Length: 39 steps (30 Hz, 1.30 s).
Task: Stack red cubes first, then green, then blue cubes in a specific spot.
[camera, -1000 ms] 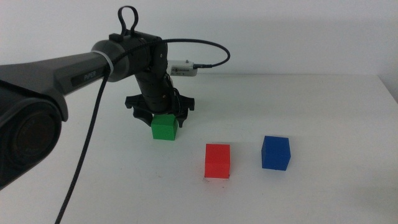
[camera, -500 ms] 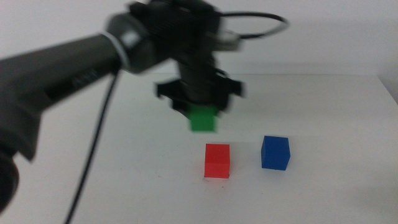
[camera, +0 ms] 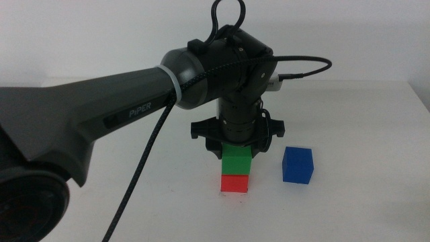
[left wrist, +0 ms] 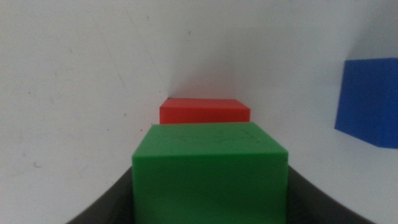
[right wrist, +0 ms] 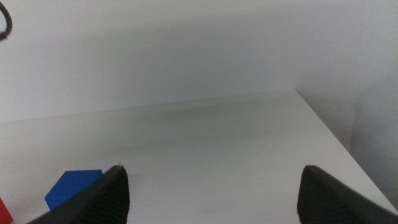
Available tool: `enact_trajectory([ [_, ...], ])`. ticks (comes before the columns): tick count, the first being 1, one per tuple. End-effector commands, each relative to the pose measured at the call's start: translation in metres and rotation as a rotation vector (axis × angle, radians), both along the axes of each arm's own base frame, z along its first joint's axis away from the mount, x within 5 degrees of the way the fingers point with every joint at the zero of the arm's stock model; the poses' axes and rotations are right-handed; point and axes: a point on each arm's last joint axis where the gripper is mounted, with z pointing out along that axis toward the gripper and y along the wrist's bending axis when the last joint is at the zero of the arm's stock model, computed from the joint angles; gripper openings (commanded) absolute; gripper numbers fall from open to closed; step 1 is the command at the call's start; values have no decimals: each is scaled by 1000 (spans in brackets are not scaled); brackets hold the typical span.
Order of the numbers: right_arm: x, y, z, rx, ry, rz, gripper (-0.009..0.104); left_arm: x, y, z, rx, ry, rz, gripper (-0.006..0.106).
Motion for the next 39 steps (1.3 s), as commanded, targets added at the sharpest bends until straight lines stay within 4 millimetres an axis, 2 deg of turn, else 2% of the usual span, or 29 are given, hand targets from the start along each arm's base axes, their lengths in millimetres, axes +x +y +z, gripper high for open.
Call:
enact_trajectory([
  [1,0,-1,0,-15,-10,-8,93,4,2,-1,-12,-1,22,1],
  [10,0,-1,0,-15,-10,-8,93,11,0,-13,-16,-11,18,1],
  [15,0,-1,0,-15,-10,-8,93,11,-1,-13,-19,-11,16,1],
  [20,0,-1,0,-15,-10,-8,93,10,-1,-19,-7,11,8,16],
  [24,0,-1,0,-15,-10,-8,93,10,0,-22,21,24,8,42],
  [25,0,-1,0,-15,-10,-8,93,11,1,-22,30,16,3,70],
  [28,0,-1,0,-15,-10,-8,93,11,1,-20,38,6,-33,90],
  [29,0,-1,0,-15,-10,-8,93,11,2,-16,37,-2,-53,94],
  [33,0,-1,0,-15,-10,-8,93,7,2,17,-21,-60,-153,94],
  [35,0,-1,0,-15,-10,-8,93,0,7,46,-60,-106,-211,94],
  [39,0,-1,0,-15,-10,-8,93,-28,32,116,-68,-230,-410,94],
])
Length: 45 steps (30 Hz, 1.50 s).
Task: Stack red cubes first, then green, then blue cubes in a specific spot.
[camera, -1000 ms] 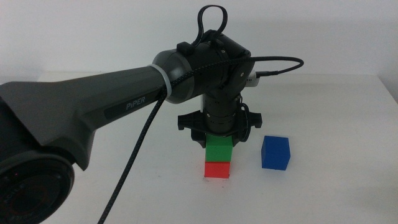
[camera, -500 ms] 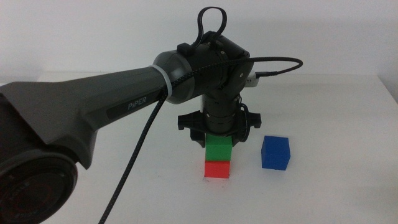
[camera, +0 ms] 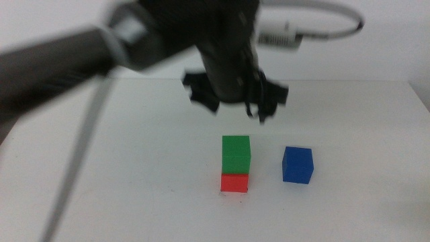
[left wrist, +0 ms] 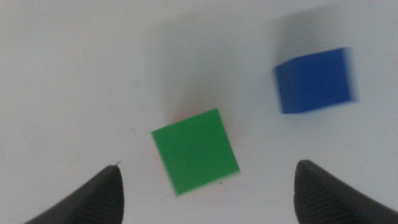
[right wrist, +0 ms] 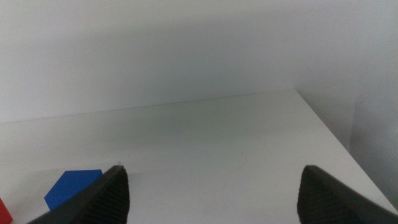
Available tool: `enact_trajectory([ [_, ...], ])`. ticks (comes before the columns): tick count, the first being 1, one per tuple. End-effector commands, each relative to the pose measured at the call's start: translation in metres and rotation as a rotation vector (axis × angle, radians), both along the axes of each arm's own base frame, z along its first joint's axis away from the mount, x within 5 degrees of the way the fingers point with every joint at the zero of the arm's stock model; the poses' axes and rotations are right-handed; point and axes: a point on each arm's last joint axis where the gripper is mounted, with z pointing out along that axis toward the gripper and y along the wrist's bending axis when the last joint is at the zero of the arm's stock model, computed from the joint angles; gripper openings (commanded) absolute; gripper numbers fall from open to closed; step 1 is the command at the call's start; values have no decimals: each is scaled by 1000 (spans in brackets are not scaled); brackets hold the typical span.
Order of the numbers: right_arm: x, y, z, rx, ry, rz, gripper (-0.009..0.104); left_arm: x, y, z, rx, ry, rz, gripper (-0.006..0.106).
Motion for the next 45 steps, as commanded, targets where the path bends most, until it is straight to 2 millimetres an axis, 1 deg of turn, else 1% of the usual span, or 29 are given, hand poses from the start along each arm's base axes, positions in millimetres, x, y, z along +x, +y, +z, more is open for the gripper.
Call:
enact_trajectory([
  [1,0,-1,0,-17,-10,-8,93,-23,21,55,-29,-115,-151,94],
  [2,0,-1,0,-17,-10,-8,93,-34,29,72,-33,-166,-237,94],
  [3,0,-1,0,-17,-10,-8,93,-44,34,84,-54,-185,-301,94],
  [4,0,-1,0,-17,-10,-8,93,-59,43,97,-82,-209,-369,94],
  [6,0,-1,0,-17,-10,-8,93,-93,65,117,-153,-238,-456,94],
  [8,0,-1,0,-17,-10,-8,93,-125,85,127,-261,-305,-511,94],
  [10,0,-1,0,-17,-10,-8,93,-147,105,128,-304,-353,-504,94],
  [12,0,-1,0,-17,-10,-8,93,-169,127,123,-312,-375,-487,94],
  [13,0,-1,0,-17,-10,-8,93,-177,137,118,-304,-381,-474,94],
  [16,0,-1,0,-17,-10,-8,93,-206,167,114,-345,-433,-429,94],
  [18,0,-1,0,-17,-10,-8,93,-220,180,109,-377,-471,-413,94],
  [21,0,-1,0,-17,-10,-8,93,-231,194,106,-401,-490,-368,94],
  [23,0,-1,0,-17,-10,-8,93,-233,198,106,-383,-488,-350,94],
  [29,0,-1,0,-17,-10,-8,93,-233,198,105,-378,-476,-349,94],
  [45,0,-1,0,-17,-13,-8,93,-230,199,106,-352,-516,-346,94],
])
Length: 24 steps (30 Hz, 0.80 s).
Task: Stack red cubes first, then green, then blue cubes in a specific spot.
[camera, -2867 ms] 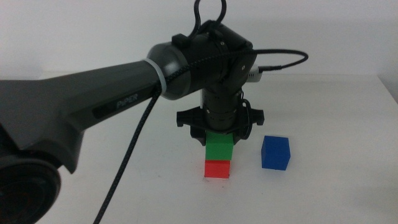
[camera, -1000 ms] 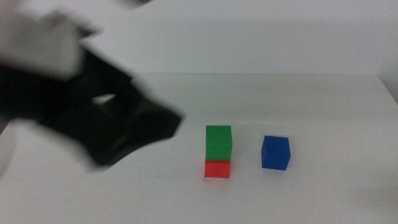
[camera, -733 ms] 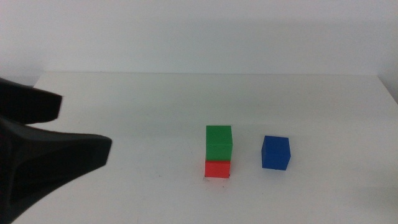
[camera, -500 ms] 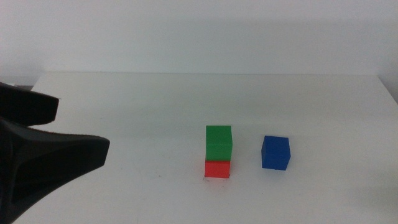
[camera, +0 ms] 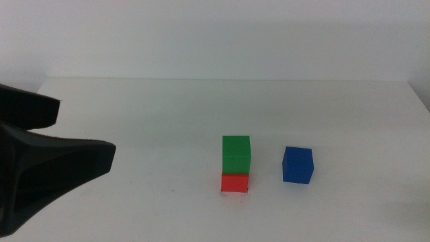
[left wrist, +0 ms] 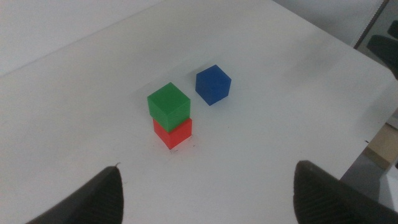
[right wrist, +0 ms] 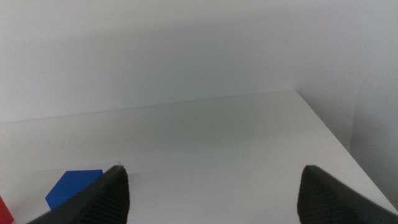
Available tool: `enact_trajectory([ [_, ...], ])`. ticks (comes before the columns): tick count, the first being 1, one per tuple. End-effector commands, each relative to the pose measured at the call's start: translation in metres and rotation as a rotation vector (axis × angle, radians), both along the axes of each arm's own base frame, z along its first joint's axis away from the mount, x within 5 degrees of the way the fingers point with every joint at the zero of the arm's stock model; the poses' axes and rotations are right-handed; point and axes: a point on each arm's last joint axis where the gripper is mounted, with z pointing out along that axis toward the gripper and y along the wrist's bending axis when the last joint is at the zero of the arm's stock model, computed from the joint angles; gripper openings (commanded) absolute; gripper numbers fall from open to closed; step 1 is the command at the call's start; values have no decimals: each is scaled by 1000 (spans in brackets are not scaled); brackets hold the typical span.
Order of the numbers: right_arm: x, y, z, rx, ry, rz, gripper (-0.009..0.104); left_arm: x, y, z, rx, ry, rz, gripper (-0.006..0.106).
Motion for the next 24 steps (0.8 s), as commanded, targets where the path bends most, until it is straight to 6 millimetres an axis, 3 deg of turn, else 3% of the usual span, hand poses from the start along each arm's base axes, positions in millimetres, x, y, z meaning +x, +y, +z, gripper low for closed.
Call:
enact_trajectory([
  [1,0,-1,2,-22,-36,-7,93,1,0,0,1,-13,8,94],
  [5,0,0,11,34,-88,-5,93,1,0,0,1,-14,9,94],
  [7,-6,0,34,56,-52,-6,93,1,1,0,3,-15,10,94],
  [12,3,4,109,86,284,26,93,1,1,0,4,-14,10,94],
  [15,13,7,138,95,536,52,93,1,1,0,2,-17,10,94],
  [20,38,8,163,133,630,58,93,1,1,0,3,-15,10,94],
  [24,54,10,163,167,652,70,93,1,1,0,3,-15,10,94],
])
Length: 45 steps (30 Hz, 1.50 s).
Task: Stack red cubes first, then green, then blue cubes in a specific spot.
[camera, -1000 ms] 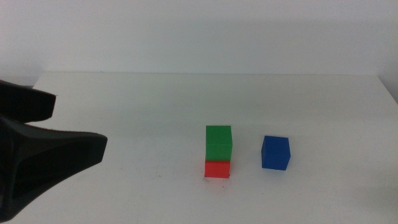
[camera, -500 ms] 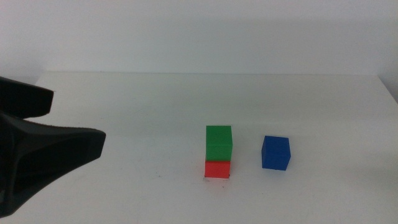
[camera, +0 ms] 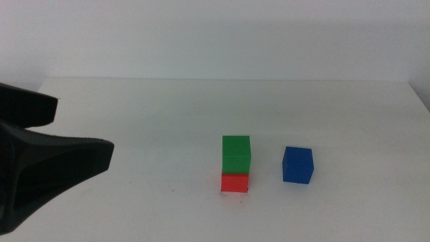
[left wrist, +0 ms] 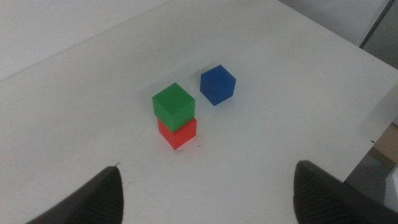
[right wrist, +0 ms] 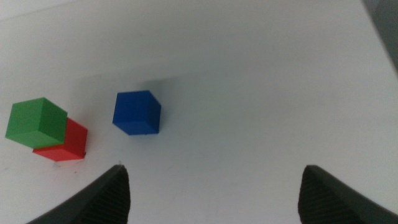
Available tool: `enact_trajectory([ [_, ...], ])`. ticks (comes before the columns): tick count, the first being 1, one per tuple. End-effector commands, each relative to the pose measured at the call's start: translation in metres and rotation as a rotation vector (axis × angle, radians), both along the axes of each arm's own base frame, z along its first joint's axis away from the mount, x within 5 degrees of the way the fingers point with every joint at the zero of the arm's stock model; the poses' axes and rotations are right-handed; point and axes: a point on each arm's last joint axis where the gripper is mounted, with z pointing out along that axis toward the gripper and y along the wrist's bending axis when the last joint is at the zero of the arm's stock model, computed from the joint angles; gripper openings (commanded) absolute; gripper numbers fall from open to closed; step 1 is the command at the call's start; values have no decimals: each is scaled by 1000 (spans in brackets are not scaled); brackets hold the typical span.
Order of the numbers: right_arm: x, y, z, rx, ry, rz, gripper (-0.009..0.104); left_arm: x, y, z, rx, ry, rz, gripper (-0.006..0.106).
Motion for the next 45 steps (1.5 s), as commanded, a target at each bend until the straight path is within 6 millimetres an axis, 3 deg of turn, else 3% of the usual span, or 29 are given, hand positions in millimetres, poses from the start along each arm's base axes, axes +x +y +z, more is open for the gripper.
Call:
enact_trajectory([
  [1,8,1,1,26,12,-2,93,1,0,0,-7,-6,3,94],
  [5,23,-2,-7,-27,68,6,93,1,1,0,3,-15,10,94],
  [9,60,10,-29,-58,237,-4,93,1,1,0,3,-15,10,94],
  [11,84,28,-43,-121,317,7,93,1,1,0,3,-15,10,94],
  [12,105,53,-52,-171,358,27,93,1,1,0,3,-15,10,94],
  [13,117,65,-56,-188,371,38,93,1,1,0,3,-15,10,94],
  [17,167,107,-76,-166,407,64,93,2,1,0,4,-17,11,94],
  [20,198,127,-97,-118,447,66,93,2,1,0,7,-20,13,94],
  [23,216,141,-114,-107,452,77,93,3,2,0,17,-29,19,94],
  [31,236,154,-158,-130,500,70,93,6,5,0,54,-65,45,94],
  [38,242,159,-180,-149,516,77,90,6,6,0,65,-74,52,94],
  [40,242,159,-183,-155,526,77,82,7,6,0,61,-78,52,94],
  [45,241,158,-182,-163,535,74,41,7,6,0,59,-80,52,94],
])
